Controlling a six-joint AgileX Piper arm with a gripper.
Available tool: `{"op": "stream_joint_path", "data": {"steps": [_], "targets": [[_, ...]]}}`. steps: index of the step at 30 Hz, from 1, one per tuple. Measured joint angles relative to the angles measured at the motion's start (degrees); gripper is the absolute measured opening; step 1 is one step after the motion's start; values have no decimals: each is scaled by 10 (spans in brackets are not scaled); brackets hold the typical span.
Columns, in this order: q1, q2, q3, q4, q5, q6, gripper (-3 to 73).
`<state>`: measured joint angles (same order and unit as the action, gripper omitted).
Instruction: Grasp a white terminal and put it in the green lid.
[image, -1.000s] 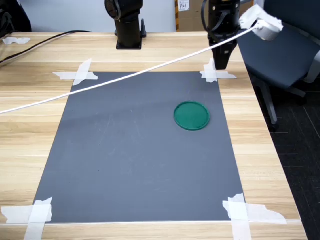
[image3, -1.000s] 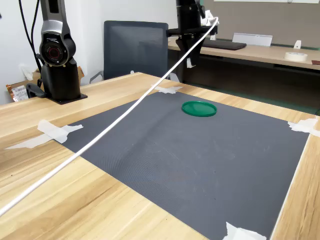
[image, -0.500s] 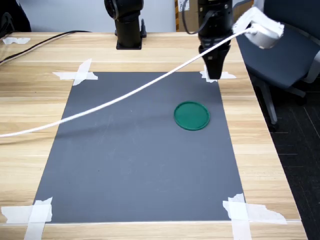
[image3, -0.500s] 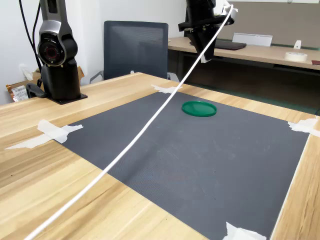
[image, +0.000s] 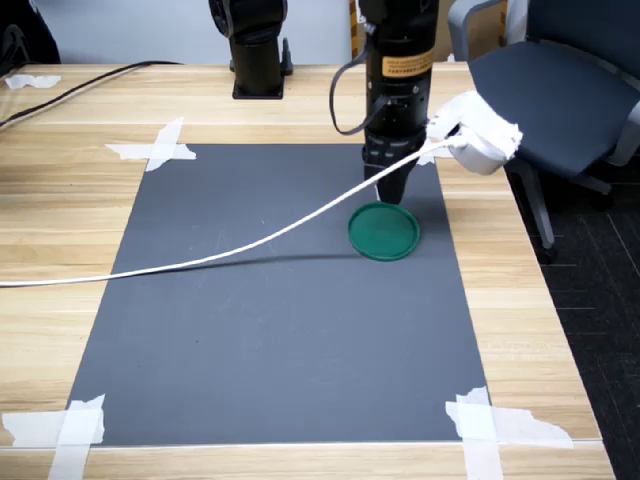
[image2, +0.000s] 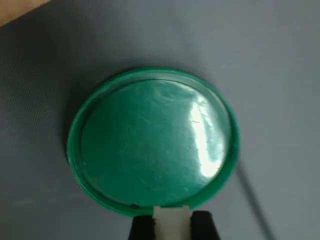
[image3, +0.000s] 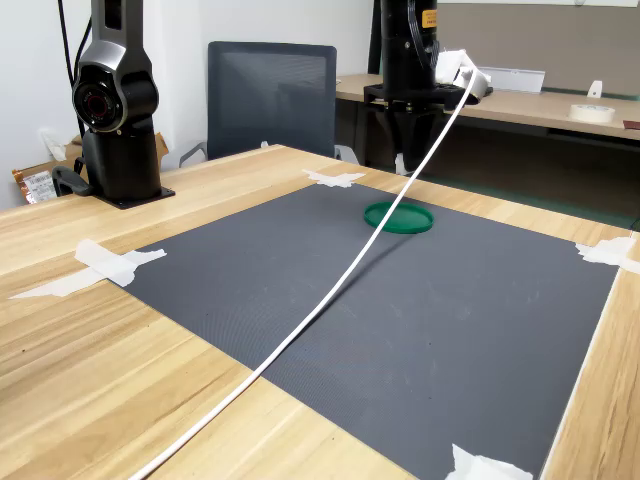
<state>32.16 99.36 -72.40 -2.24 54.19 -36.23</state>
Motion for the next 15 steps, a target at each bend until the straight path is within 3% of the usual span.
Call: {"op": "stream_joint_path", "data": {"steps": [15], "targets": [[0, 56, -57, 3, 43, 0, 81]]}}
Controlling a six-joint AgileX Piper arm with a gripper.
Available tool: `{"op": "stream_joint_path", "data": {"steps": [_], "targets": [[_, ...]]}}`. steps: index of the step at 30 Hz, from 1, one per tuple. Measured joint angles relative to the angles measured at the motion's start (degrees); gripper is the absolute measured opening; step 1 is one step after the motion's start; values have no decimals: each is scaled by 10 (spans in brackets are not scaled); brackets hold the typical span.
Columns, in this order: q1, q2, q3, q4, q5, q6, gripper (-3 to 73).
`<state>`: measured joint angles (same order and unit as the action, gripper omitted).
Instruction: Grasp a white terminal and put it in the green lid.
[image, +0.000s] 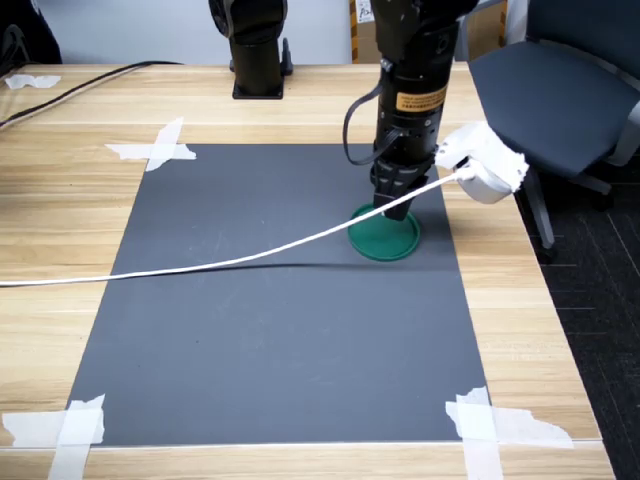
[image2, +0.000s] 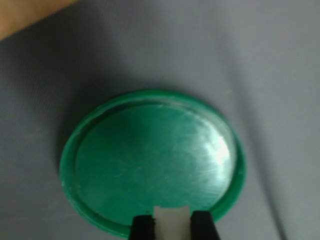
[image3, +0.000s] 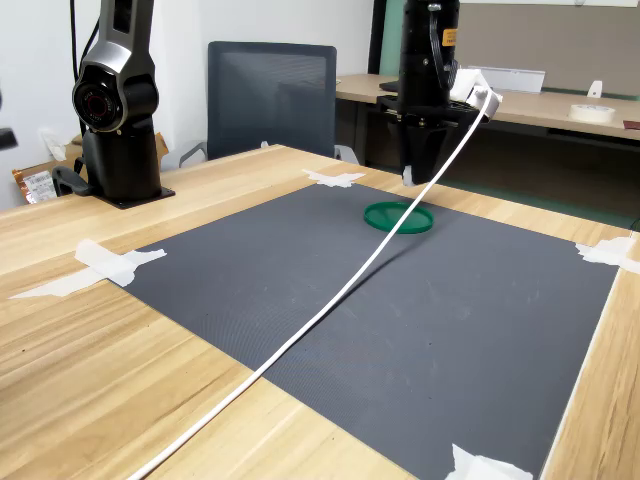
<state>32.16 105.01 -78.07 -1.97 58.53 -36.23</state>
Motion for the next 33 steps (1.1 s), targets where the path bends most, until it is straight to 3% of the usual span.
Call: {"op": "stream_joint_path", "data": {"steps": [19, 22, 29, 33], "targets": [[0, 35, 0, 2, 16, -5, 100], [0, 38, 0, 2, 17, -5, 161], [0, 38, 0, 2, 12, -5, 407], [0, 35, 0, 6, -3, -5, 490]]}}
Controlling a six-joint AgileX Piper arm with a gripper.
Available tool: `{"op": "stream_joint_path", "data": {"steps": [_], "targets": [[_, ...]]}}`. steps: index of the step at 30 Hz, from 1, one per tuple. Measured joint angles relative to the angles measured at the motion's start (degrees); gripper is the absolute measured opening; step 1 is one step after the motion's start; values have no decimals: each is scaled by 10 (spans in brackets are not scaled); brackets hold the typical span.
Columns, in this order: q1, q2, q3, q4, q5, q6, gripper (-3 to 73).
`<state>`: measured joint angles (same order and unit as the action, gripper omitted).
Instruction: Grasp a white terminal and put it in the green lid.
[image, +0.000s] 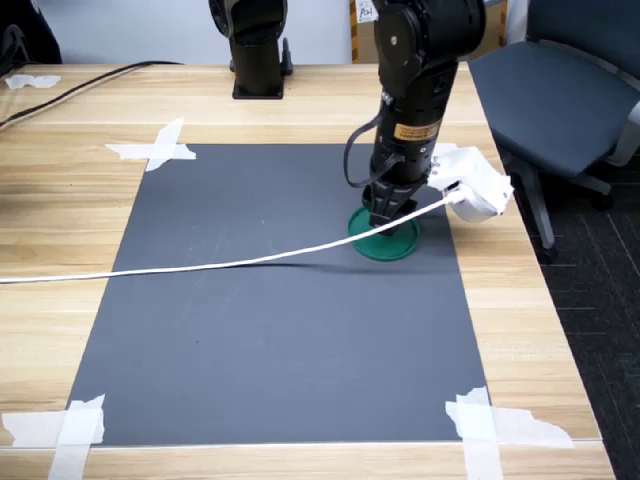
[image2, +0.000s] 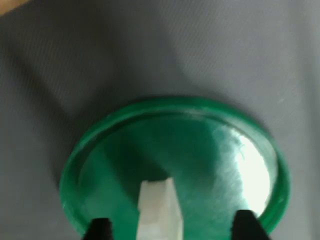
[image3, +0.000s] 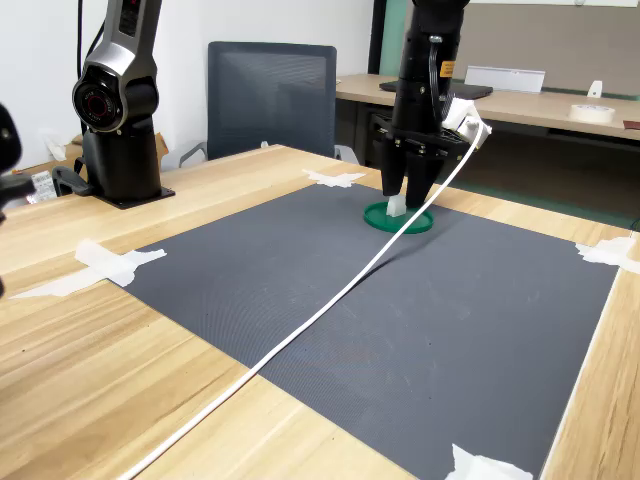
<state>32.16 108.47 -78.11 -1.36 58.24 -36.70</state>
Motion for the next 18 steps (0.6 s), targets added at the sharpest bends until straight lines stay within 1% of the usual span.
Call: {"op": "stream_joint_path", "data": {"steps": [2, 6, 9, 13, 16, 18], "targets": [[0, -11, 0, 7, -20, 0, 504], [0, -46, 0, 31, -71, -2, 508], [0, -78, 0, 44, -107, -5, 508], [0, -115, 0, 45, -141, -5, 508], [0, -142, 0, 41, -153, -5, 477], [0, -161, 0, 40, -155, -5, 418]]}}
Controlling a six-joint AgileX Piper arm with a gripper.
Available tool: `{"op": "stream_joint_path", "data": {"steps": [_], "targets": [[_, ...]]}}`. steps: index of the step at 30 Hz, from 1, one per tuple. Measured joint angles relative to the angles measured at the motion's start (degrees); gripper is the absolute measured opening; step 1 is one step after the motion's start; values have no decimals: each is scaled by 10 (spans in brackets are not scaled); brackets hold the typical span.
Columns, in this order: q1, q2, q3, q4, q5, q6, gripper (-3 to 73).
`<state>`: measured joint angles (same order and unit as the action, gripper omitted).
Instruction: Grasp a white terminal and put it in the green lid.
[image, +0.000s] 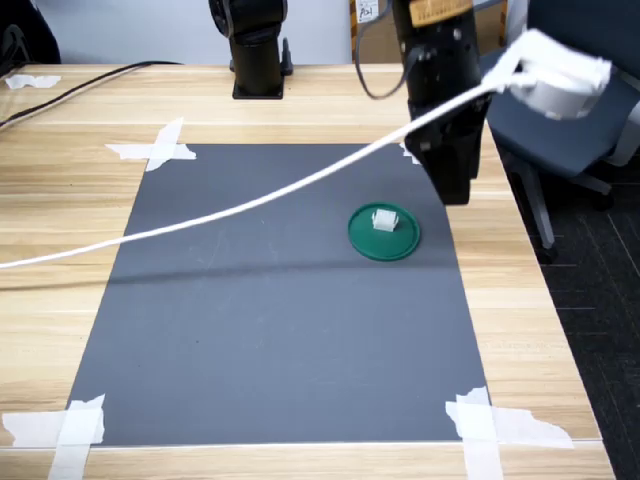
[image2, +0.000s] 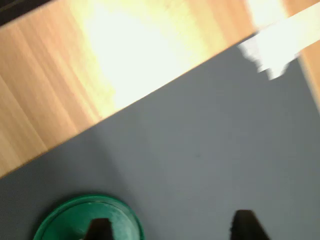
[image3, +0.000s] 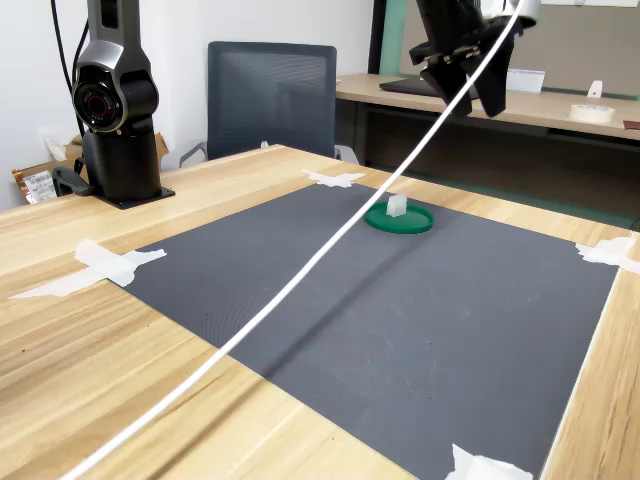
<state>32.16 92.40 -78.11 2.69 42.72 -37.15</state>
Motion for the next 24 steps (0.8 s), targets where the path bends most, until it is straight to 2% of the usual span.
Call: {"op": "stream_joint_path", "data": {"steps": [2, 7, 9, 13, 15, 18, 21, 24], "targets": [[0, -18, 0, 0, -3, 0, 336], [0, -74, 0, 0, -16, 0, 63], [0, -99, 0, 1, -22, 1, 6], [-2, -148, 0, 4, -24, 1, -21], [-11, -173, 0, 20, -24, 1, -24], [-44, -207, 2, 69, -35, 1, -25], [-93, -245, 19, 138, -76, 1, -25], [-134, -287, 51, 188, -129, 1, -25]]}}
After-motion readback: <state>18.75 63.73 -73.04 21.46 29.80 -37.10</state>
